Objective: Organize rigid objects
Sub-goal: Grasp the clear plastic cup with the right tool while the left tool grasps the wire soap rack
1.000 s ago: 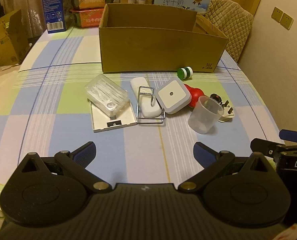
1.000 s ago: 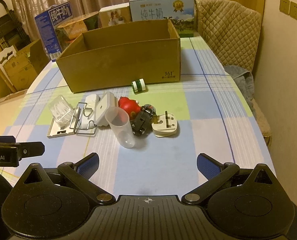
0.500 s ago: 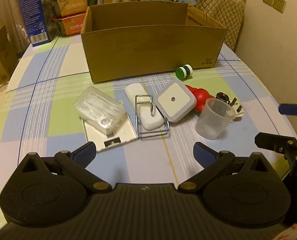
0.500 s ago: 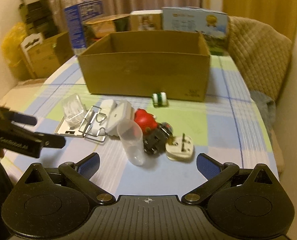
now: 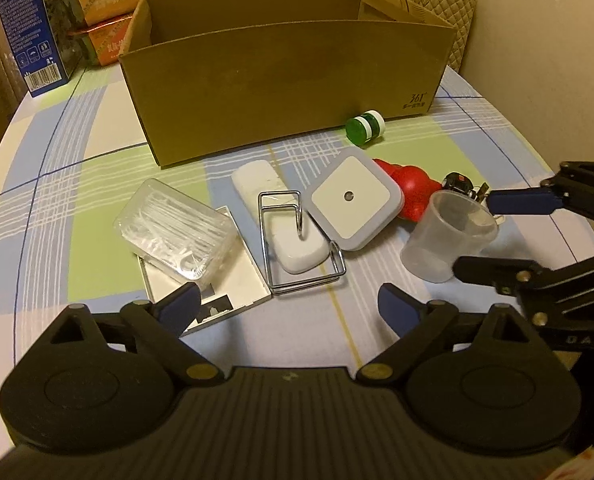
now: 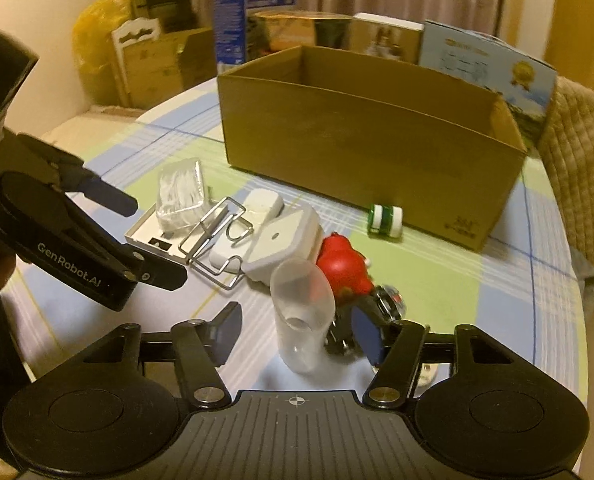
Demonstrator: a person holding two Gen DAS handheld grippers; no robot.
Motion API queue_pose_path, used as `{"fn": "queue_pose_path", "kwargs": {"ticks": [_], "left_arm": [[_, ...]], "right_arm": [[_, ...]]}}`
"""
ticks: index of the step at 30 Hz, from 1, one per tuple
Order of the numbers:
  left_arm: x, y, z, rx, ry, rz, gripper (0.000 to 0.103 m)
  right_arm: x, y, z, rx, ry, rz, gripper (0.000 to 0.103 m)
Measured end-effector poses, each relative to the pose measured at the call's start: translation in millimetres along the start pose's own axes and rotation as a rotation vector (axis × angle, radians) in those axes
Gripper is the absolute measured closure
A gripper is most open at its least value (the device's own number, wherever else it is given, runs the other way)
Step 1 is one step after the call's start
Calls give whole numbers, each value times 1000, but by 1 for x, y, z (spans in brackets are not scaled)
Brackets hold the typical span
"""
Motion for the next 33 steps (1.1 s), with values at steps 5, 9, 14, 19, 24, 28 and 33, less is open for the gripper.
{"fn": "queue_pose_path", "kwargs": {"ticks": [5,9,14,19,24,28,33], "left_arm": [[7,1,1,-3,9,-12,11],[13,1,1,-3,13,-17,11],[17,-2,3,8,7,-20,12],[24,-2,6,7,-11,-12,15],[33,-1,10,18,-39,21,28],[40,0,9,2,-45,27,38],[44,1,7,5,-51,42,52]], "right_arm": [[17,3,0,-34,2,15,58],[25,1,0,-30,4,26,64],[25,-1,3,-6,2,26,72],[9,-10,5,66,-8,-14,73],[-8,-16,3,127,-18,-47,73],[-13,-23,0,163,-5,-78,73],[-15,-26,-1,182,-7,-85,73]]}}
Point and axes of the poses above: each gripper's, at about its wrist camera, not at the fingertips, and x roughly the way its jaws point, y to its left, z to its top, the point moved 9 cm from there along x, roughly the way its jaws point, and after that the axes turned 13 degrees about -z, right-handed, at the moved point
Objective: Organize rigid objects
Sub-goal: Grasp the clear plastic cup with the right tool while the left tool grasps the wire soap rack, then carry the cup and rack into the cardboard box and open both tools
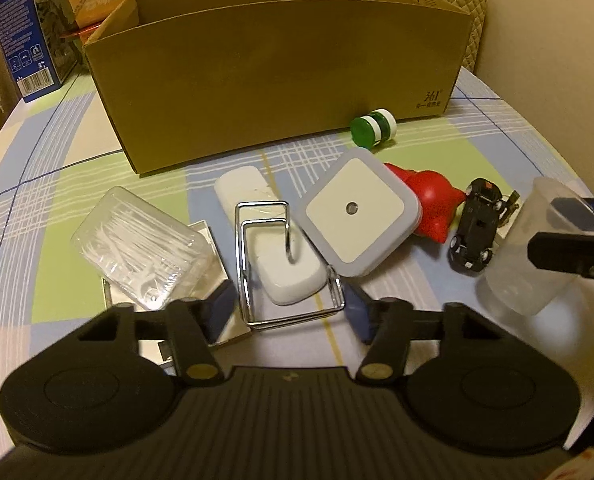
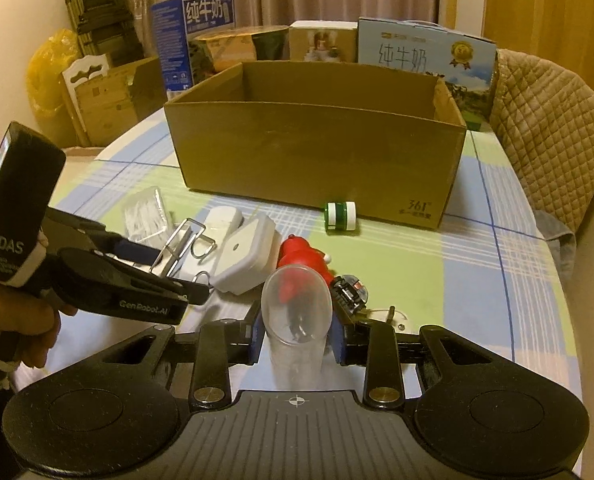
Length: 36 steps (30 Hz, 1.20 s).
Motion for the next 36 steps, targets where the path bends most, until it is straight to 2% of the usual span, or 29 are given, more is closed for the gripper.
{"fn": "queue_pose_path", "kwargs": {"ticks": [8,14,26,31,36], "left_arm": [[-6,-4,-4,-44,0,-6,53],[-26,-10,-10,-89,-15,-16,54],[-60,-16,-12,-97,-42,-27,54],[-75,-17,1,-91,-70,-33,54],[-91,-18,32,-59,-120,-30,54]], "right_arm": [[-1,-3,-4,33,12,-6,73],[-7,-3,-7,53,21,-12,73],[-29,1,3,68,-11,-20,73],[-37,0,11,80,-28,-14,73],[-41,-6,34,82,-61,-17,73]]}}
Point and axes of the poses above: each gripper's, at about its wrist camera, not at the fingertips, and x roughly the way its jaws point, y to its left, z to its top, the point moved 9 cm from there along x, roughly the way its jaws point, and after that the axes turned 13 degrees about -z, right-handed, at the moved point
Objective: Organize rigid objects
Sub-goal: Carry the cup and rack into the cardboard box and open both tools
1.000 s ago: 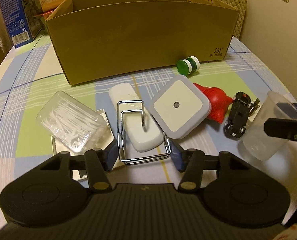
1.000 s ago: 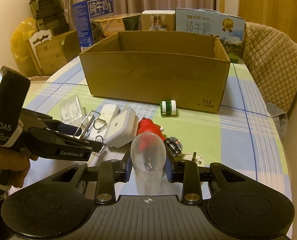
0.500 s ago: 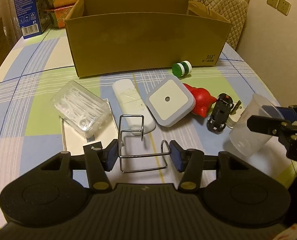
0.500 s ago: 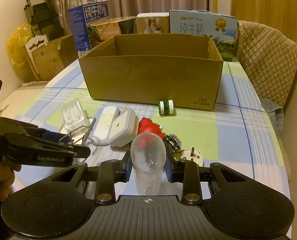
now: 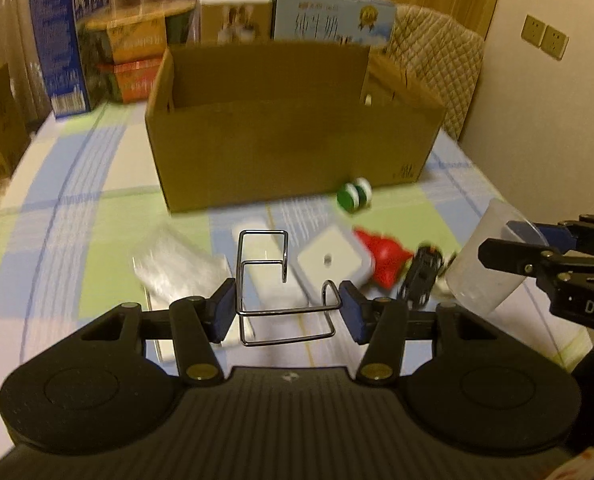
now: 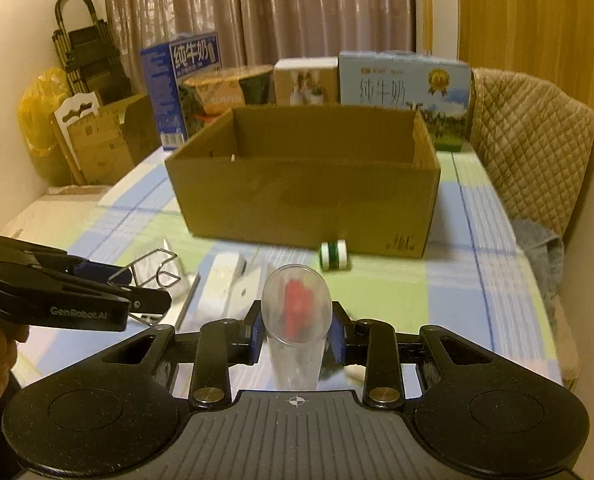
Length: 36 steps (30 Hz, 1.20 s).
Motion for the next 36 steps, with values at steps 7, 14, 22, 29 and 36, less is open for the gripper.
{"fn": "queue_pose_path", "kwargs": {"ticks": [7,14,22,29,36], "left_arm": [[-6,3,64,28,-71,-18,54],[4,21,140,57,-125,-16,54],[44,47,189,23,-119,-21,54],[78,66,188,12,-81,-12,54],[98,74,181,7,-66,19,35]], "right_arm": [[11,-10,66,22,-74,18,73],[43,-21,155,44,-157,26,73],[126,-45,197,150,-73,-20,73],[168,-45,181,171,3,-34,73],[184,-38,167,159,32,-36,73]]}}
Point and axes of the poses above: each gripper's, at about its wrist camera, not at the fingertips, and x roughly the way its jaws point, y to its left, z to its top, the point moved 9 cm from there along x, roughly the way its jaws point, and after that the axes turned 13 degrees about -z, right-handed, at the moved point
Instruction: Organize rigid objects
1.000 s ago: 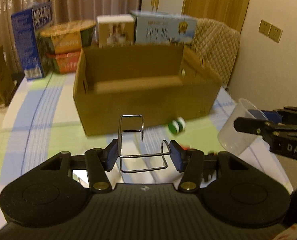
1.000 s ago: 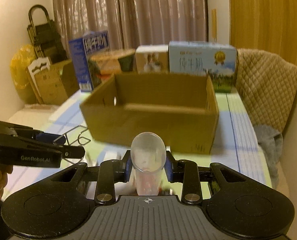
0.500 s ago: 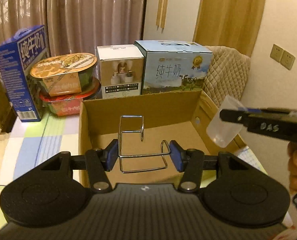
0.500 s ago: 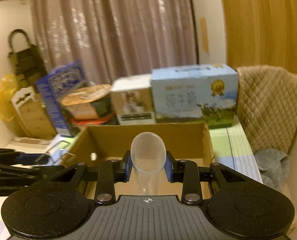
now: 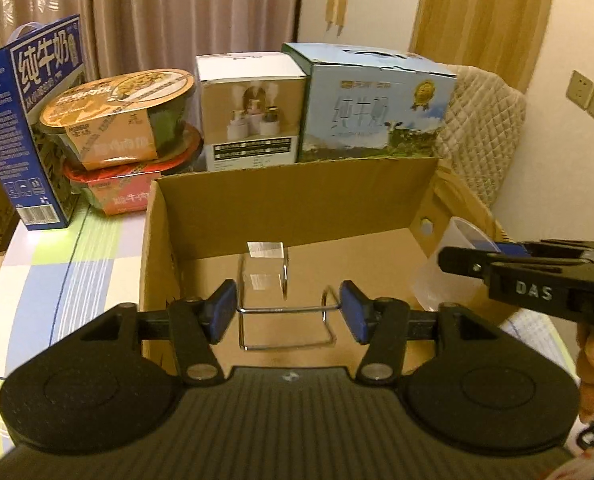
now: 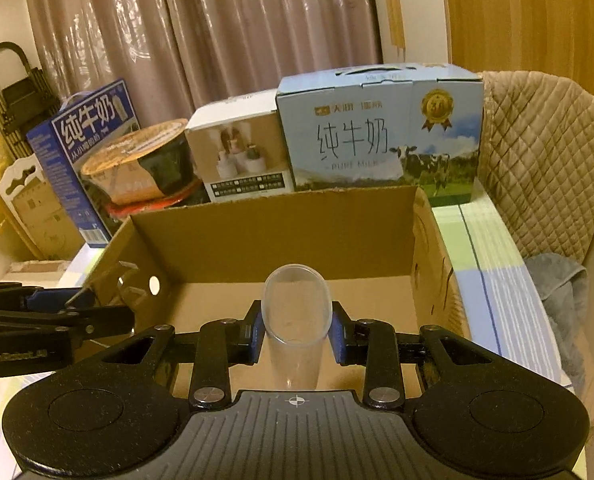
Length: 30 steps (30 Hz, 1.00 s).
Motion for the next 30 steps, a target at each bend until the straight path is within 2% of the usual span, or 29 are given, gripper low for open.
{"fn": "queue_pose_path", "kwargs": {"ticks": [1,5,22,24,26,28,30], "left_arm": [[-1,1,1,-4,-11,5,32],[-10,6,1,-23,-41,4,32],[-43,15,-17,-55,-59,18,32],[-47,14,-17,-47,-68,28,32],[-53,11,-18,-35,-79,33,32],[-61,9,-20,-33,-89,34,31],[-70,6,-22,-33,-100,35,31]], "right_arm": [[1,0,-1,1,1,0,73],[1,0,-2,1,2,0,73],[6,-8,0,6,-19,-21,73],[6,-7,1,-7,-34,-5,68],[2,-10,4,-6,-62,-13,43],[-7,-15,8,17,-99,-16,36],[-17,-19,11,25,-120,-14,35]]}}
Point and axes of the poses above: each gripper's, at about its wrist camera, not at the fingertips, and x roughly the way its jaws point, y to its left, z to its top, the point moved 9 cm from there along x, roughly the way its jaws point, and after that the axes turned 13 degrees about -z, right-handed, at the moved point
